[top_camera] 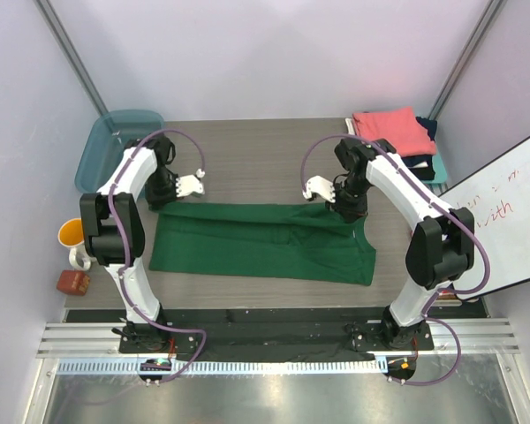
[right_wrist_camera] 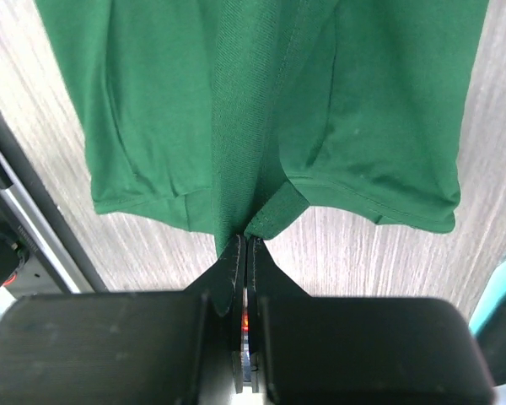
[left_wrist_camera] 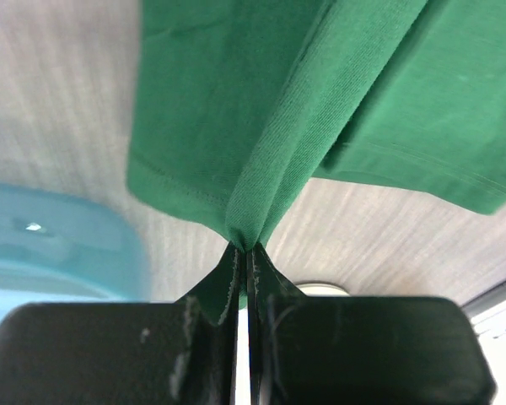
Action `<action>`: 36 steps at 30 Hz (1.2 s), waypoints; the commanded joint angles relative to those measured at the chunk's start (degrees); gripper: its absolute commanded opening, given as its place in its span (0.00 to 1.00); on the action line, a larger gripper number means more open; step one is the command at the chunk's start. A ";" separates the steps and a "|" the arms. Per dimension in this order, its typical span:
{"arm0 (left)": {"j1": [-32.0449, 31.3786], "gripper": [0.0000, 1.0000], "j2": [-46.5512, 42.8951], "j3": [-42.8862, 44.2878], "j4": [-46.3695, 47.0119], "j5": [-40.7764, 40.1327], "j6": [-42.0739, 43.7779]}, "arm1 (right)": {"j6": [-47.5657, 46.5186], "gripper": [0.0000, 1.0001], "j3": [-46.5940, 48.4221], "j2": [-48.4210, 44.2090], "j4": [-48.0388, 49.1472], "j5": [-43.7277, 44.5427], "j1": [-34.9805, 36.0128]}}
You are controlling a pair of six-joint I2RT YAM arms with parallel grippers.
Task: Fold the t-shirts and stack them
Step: Fold the other side of the tshirt into a rectangle
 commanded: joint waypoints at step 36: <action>0.84 0.41 4.04 5.83 -19.66 -2.70 2.72 | -5.18 0.55 -9.45 -3.63 0.21 6.33 8.61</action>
